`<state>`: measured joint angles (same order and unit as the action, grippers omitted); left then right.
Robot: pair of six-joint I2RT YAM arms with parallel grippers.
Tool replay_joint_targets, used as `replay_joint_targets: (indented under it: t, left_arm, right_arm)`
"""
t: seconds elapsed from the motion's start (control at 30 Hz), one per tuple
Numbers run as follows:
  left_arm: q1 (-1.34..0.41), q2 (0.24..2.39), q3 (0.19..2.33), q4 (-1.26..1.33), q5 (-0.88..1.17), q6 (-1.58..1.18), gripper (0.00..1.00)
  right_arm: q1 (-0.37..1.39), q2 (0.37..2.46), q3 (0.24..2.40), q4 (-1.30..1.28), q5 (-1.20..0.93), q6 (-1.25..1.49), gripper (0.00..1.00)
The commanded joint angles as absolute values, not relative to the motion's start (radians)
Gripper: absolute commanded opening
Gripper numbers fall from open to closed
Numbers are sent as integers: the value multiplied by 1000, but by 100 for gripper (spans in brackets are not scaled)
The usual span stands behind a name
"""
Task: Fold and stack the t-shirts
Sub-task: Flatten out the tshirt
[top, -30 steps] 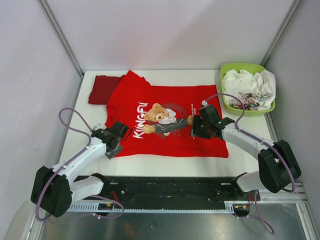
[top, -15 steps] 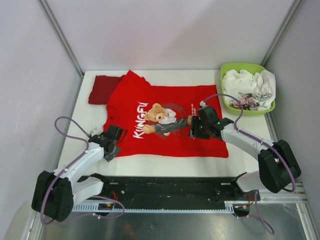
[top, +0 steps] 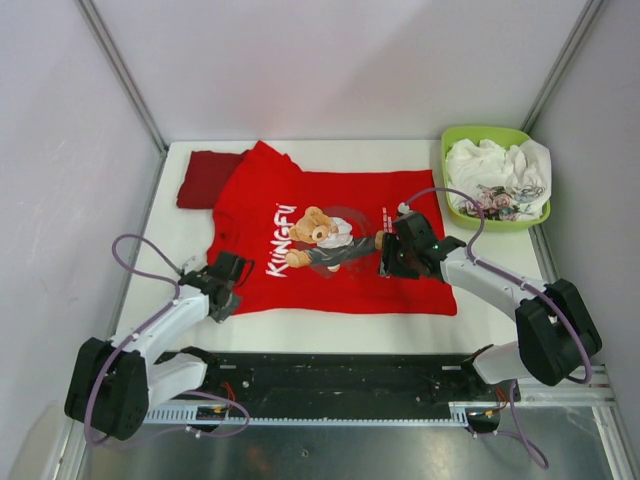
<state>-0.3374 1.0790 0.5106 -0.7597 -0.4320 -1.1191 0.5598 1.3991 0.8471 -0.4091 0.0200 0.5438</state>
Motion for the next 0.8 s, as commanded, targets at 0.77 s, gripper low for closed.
replay_joint_targets:
  t: [0.77]
  left_arm:
    - [-326,1239,879,-694,-467,-852,0]
  right_arm:
    - [551,1432,871,-383,51,507,53]
